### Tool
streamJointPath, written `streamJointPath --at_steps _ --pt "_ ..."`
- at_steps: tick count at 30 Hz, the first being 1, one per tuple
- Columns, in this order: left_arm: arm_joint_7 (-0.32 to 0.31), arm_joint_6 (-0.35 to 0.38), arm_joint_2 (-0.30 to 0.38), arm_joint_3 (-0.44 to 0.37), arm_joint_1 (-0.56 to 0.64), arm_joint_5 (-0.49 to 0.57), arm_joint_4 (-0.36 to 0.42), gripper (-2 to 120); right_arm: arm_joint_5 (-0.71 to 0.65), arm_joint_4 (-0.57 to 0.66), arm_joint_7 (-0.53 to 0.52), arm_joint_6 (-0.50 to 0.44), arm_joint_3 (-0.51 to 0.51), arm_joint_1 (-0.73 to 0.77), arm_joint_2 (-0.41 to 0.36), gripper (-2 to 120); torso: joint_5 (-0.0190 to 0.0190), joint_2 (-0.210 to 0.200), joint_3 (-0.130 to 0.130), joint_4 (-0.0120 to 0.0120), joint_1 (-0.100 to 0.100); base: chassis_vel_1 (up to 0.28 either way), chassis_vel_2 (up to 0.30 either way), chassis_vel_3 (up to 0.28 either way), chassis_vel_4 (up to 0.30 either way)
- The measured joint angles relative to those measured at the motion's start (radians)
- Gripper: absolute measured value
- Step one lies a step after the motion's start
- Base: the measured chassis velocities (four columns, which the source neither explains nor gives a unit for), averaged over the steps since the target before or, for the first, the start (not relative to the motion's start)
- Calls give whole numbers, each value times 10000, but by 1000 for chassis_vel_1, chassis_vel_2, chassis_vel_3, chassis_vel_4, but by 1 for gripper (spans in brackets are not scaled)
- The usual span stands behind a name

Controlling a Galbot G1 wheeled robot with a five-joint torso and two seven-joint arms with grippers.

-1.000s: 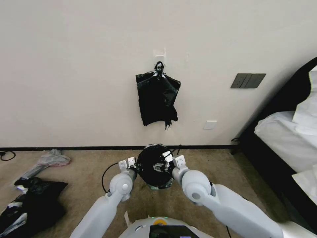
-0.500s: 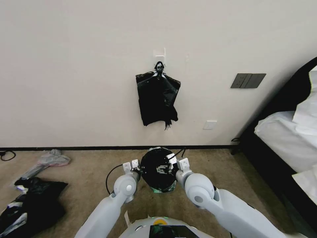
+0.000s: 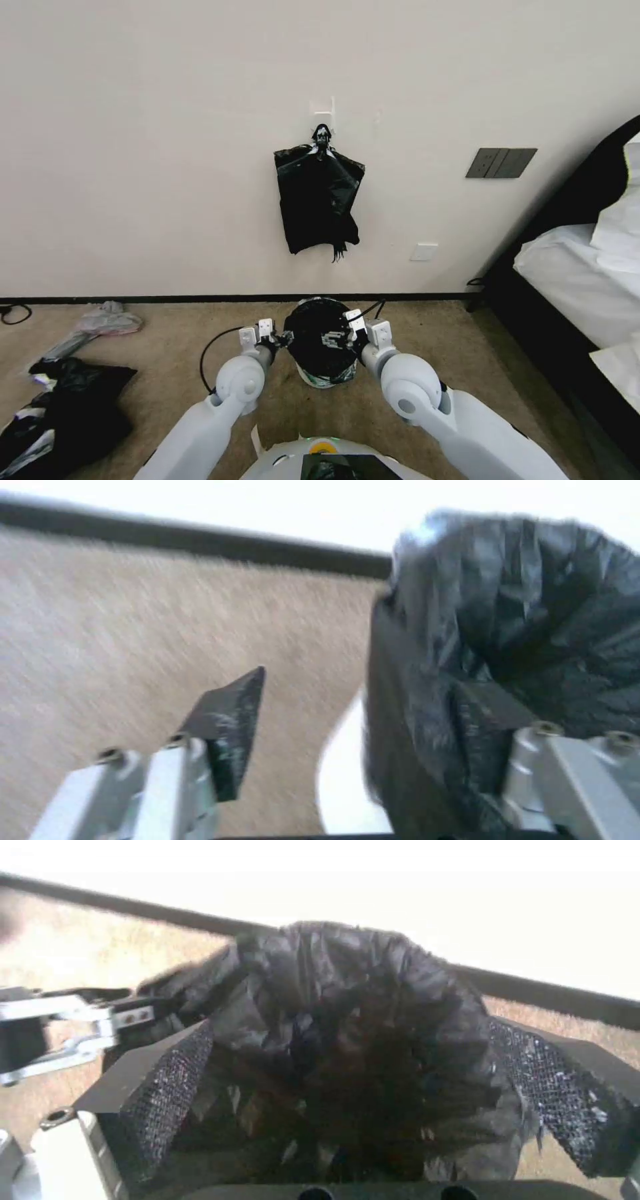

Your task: Place a trash bag onto the trash bin.

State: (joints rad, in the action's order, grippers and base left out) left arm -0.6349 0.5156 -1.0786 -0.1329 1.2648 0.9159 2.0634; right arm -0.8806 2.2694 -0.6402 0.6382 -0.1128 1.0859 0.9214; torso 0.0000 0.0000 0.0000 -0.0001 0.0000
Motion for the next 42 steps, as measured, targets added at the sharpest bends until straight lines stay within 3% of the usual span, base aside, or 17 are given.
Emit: streamJointPath --at_steps 4,7,8,11,12,14,16,21,23,30,42 --pt "415 -442 136 -141 320 -960 170 75 767 -61 534 -439 367 378 129 100 1 1 0 1 0 0 0 0 0" --pt "942 -1698 187 -267 956 -2769 179 90 2684 -538 1243 -1282 1175 1126 578 100 1 0 0 2 0 0 0 0 0" --pt "942 -1698 187 -267 956 -2769 179 90 2684 -538 1243 -1282 1175 1126 578 100 1 0 0 2 0 0 0 0 0" --pt "1958 -3998 -126 -767 1926 -4856 -93 99 4384 -1096 2176 -3006 2314 2149 1205 100 1 1 -1 2 0 0 0 0 0" --pt "1958 -3998 -126 -767 1926 -4856 -93 99 4384 -1096 2176 -3006 2314 2149 1205 100 1 1 -1 2 0 0 0 0 0" --pt "2948 -5409 -405 -1396 2499 -5659 -210 100 5515 -1432 2881 -4627 3129 2927 1575 100 0 0 -1 2 0 0 0 0 0" --pt "3370 -6230 -656 -1796 2843 -6370 -311 100 6120 -1650 3390 -5651 3781 3485 1978 100 0 0 -1 0 -1 0 0 0 0" --pt "3738 -6888 -1055 -2385 3247 -6885 -322 100 6679 -1712 4090 -6697 4602 4240 2716 100 1 0 -1 0 0 0 0 0 0" --pt "3992 -7397 -1518 -2914 3693 -7192 -273 100 7261 -1697 4758 -7722 5123 4847 3335 100 2 0 -1 1 -1 0 0 0 0" --pt "4175 -8119 -2234 -3419 4423 -7750 -79 100 8151 -1428 5683 -9436 5444 6007 4029 100 -1 0 -1 1 -1 0 0 0 0" --pt "4180 -8605 -2540 -3391 4931 -8458 206 100 8545 -1210 5737 -9669 5161 6385 4527 100 0 1 -1 2 0 0 0 0 0"
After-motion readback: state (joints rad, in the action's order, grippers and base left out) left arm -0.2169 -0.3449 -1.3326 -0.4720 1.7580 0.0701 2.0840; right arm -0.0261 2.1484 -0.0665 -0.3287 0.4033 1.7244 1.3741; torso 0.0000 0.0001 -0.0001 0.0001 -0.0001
